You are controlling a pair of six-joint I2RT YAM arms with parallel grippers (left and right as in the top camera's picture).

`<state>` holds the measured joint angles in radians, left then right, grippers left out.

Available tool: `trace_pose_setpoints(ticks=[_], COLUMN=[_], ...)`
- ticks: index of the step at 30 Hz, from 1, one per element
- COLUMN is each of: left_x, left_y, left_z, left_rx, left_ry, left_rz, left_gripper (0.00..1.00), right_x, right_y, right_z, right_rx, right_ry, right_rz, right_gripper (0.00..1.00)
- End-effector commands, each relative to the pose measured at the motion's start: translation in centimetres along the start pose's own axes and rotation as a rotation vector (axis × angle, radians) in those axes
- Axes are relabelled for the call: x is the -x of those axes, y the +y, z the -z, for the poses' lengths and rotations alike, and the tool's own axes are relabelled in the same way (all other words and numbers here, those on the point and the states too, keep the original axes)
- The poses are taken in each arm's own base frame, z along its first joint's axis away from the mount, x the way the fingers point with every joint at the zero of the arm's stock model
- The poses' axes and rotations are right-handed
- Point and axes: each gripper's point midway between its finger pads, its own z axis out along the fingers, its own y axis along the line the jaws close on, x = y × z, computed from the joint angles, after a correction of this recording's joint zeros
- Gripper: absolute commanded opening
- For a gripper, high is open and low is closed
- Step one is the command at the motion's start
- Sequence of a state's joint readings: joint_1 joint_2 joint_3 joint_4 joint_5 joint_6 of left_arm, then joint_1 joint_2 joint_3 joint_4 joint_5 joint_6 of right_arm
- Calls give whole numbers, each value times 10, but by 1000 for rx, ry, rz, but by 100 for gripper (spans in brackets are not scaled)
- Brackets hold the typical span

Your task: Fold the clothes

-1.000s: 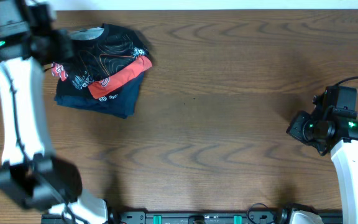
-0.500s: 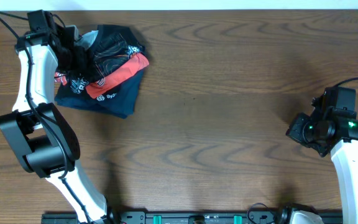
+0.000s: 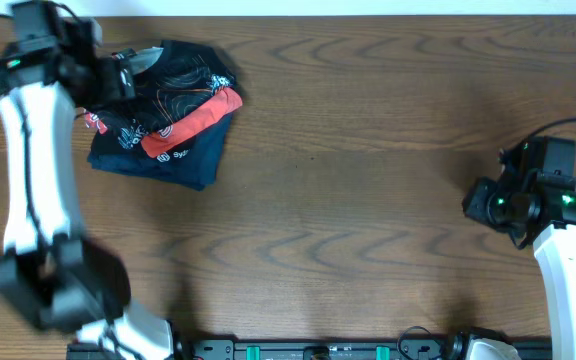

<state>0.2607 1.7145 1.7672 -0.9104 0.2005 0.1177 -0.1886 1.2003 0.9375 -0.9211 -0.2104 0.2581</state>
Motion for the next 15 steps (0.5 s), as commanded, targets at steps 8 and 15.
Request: trace_pose_setpoints(ticks=[8,15], left_x=[-67,-106], left_y=[-66,-73], left_z=[173,215], left_rx=[-113,-121], left_ry=[-79,-81], left_rz=[-64,-77], left_gripper=[98,98], right_x=[54,53], right_y=[113,121], right_z=[136,180], right_rx=[484,487], right_ry=[-415,-562], right_rz=[419,484], right_gripper=[49,99])
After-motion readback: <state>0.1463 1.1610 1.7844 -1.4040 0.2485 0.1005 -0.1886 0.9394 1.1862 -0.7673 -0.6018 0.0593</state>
